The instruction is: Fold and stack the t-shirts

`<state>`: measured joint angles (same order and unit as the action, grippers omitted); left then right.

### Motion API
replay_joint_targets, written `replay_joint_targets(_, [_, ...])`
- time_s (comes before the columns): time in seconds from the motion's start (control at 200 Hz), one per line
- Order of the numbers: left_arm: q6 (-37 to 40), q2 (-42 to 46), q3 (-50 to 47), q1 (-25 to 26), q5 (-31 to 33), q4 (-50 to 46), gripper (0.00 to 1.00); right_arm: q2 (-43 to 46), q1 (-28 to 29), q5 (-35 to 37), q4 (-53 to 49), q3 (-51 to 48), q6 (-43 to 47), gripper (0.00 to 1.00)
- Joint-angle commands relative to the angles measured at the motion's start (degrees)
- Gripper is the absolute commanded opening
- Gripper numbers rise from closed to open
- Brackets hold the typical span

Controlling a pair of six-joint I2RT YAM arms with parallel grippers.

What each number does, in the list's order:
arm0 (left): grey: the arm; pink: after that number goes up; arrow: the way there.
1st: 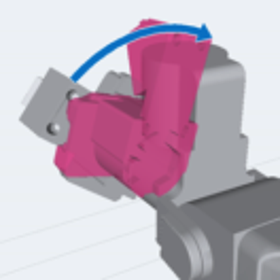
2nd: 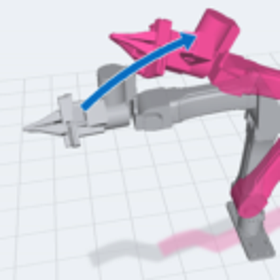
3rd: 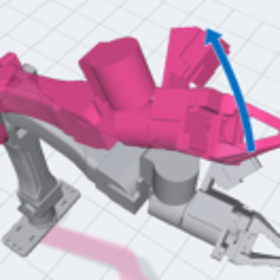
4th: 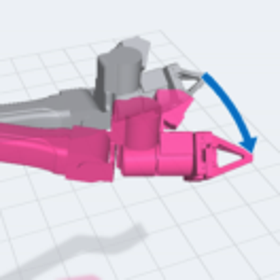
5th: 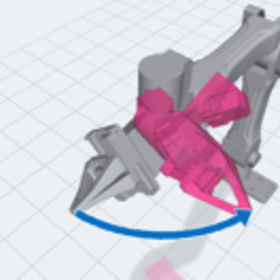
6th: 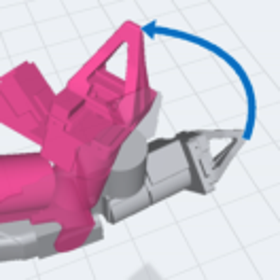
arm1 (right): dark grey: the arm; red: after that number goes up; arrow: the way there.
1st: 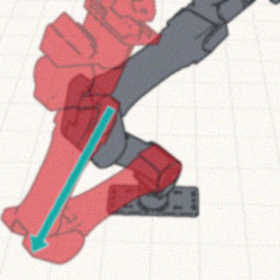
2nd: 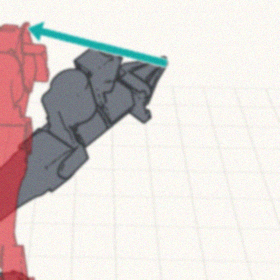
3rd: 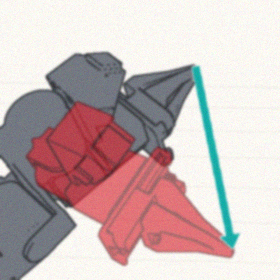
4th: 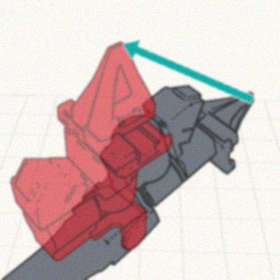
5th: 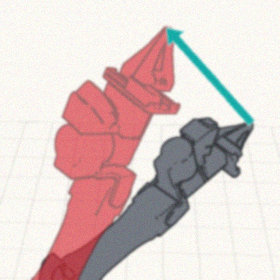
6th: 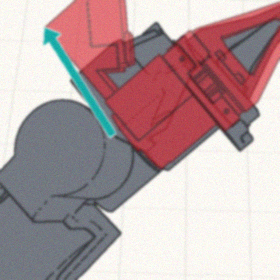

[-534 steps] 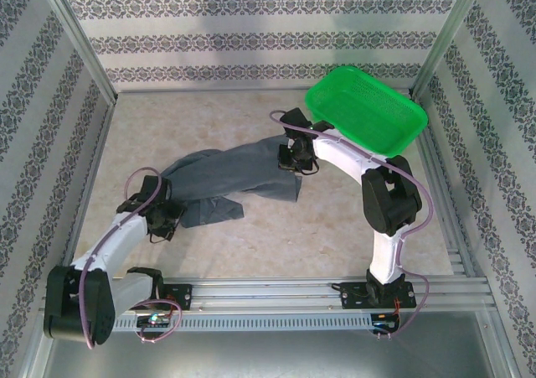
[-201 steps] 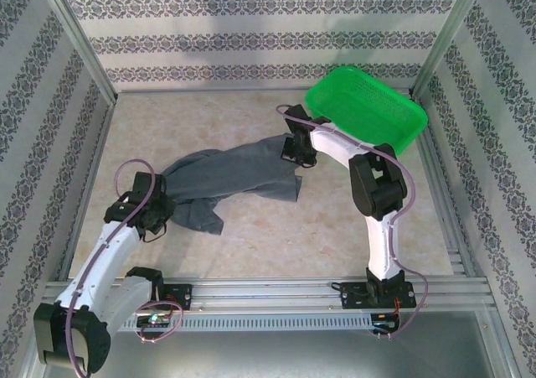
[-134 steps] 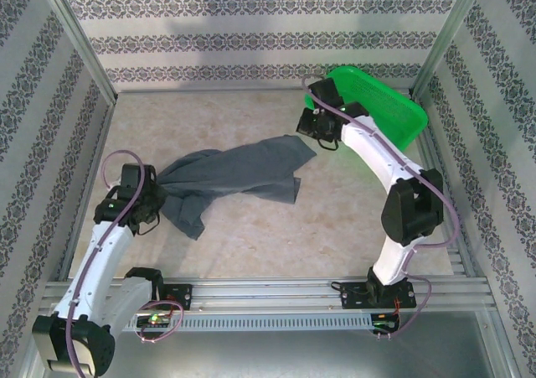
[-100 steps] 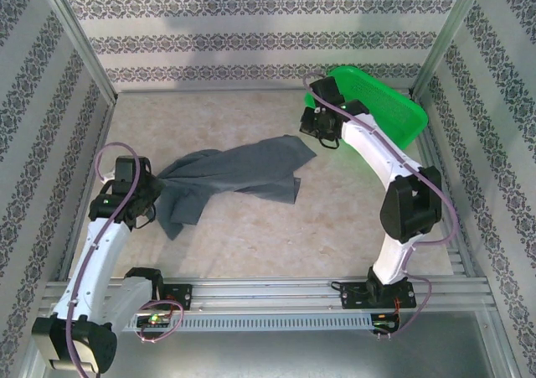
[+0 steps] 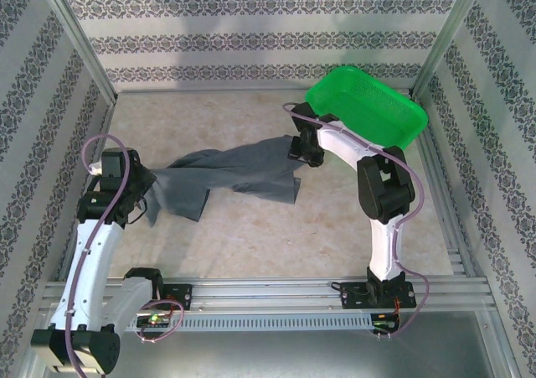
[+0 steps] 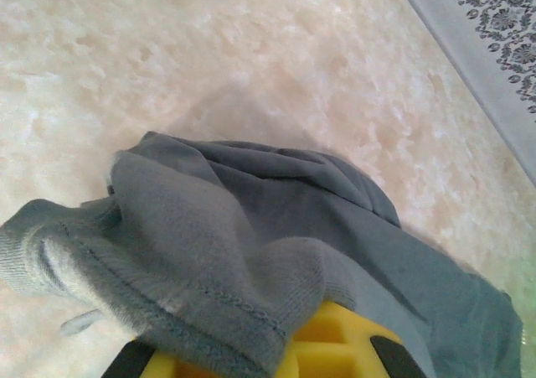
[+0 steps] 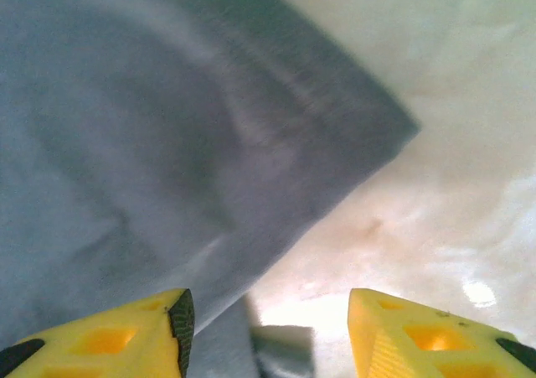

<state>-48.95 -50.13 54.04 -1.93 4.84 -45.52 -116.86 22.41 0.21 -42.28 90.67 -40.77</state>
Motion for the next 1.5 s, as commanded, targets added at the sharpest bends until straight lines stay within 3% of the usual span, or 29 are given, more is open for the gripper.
replay_joint_targets(0.0, [2.9, 0.9, 2.1, -1.1, 3.5, -5.3, 0.0, 0.6, -2.8, 2.7, -1.0, -0.8, -0.4, 0.53])
replay_joint_targets(0.175, [3.8, 1.9, 2.7, -2.0, 9.9, -9.9, 0.0, -0.5, -4.0, 2.3, -1.5, 0.7, 0.2, 0.54])
replay_joint_targets(0.455, [3.2, 1.4, 0.5, -2.5, 5.7, -6.1, 0.0, -2.4, -2.9, 0.2, -1.1, 0.3, -2.5, 0.52])
replay_joint_targets(0.899, [3.0, 0.8, -0.9, -2.6, 4.6, -5.0, 0.0, -8.7, -0.7, 0.8, -3.1, 6.0, -1.4, 0.48])
replay_joint_targets(1.099, [2.7, 0.6, -1.3, -2.5, 4.0, -4.7, 0.0, -12.0, -0.9, 1.1, -3.2, 8.7, -0.6, 0.32])
replay_joint_targets(1.234, [2.5, 0.6, -1.8, -2.6, 3.1, -4.4, 0.0, -12.7, -2.0, 2.0, -3.0, 11.0, 0.7, 0.0])
replay_joint_targets(1.374, [1.3, 0.5, -4.1, -2.6, -1.5, -1.7, 0.0, -12.2, -4.2, 3.6, -1.4, 14.9, 4.9, 0.0])
replay_joint_targets(1.494, [-0.2, 0.1, -7.7, -2.6, -9.5, 4.4, 0.0, -13.9, -6.5, 5.1, -1.6, 21.5, 9.6, 0.0])
